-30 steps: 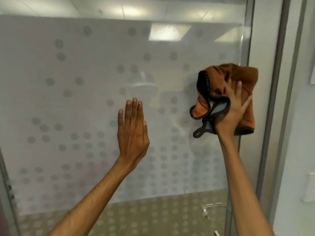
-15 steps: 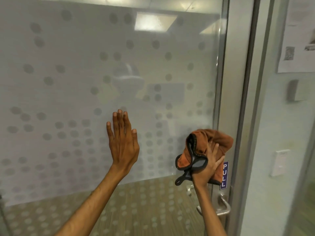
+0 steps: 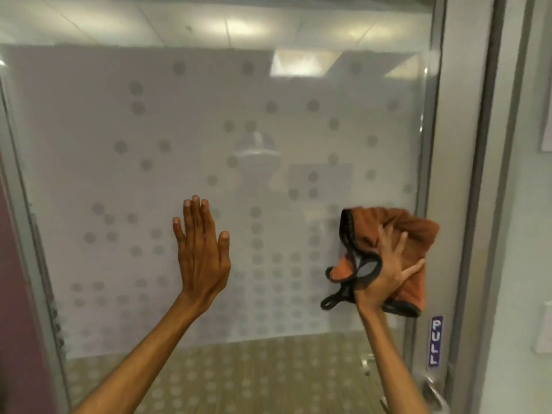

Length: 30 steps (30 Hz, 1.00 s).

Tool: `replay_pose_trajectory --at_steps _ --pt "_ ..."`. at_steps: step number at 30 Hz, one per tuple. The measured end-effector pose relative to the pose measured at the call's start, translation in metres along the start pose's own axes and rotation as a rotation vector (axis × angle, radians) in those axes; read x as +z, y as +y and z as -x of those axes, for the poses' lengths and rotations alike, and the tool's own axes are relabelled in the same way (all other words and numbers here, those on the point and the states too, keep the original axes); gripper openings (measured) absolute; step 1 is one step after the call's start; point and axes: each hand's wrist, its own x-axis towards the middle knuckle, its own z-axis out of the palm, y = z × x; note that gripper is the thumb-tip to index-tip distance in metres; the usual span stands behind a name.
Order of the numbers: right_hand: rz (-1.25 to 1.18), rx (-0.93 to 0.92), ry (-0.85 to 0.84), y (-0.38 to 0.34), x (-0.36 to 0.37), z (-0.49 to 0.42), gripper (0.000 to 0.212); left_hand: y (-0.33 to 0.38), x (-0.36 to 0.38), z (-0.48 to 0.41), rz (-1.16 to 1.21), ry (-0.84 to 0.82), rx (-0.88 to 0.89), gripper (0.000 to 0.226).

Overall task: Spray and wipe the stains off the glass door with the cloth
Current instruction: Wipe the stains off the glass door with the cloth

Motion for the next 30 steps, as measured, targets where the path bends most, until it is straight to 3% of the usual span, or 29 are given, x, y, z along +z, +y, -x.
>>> replay_pose_trajectory --at_steps 5,13,24,30 --pt "-0.056 -0.202 0.195 -0.057 0.037 -0.083 0.057 -0.028 -0.018 -0.036 -0.111 0.034 0.031 0.066" --pt "-0.108 -0.301 0.238 -0.168 0.052 -0.148 0.057 -0.042 -0.037 -0.074 -0.166 0.077 0.044 0.066" --pt "-0.143 -0.535 0.209 -0.274 0.091 -0.109 0.062 -0.101 -0.079 -0.098 -0.196 0.079 0.062 0.069" --pt "-0.173 -0.764 0.112 -0.355 0.130 -0.052 0.050 -0.140 -0.098 -0.101 -0.172 0.112 0.049 0.066"
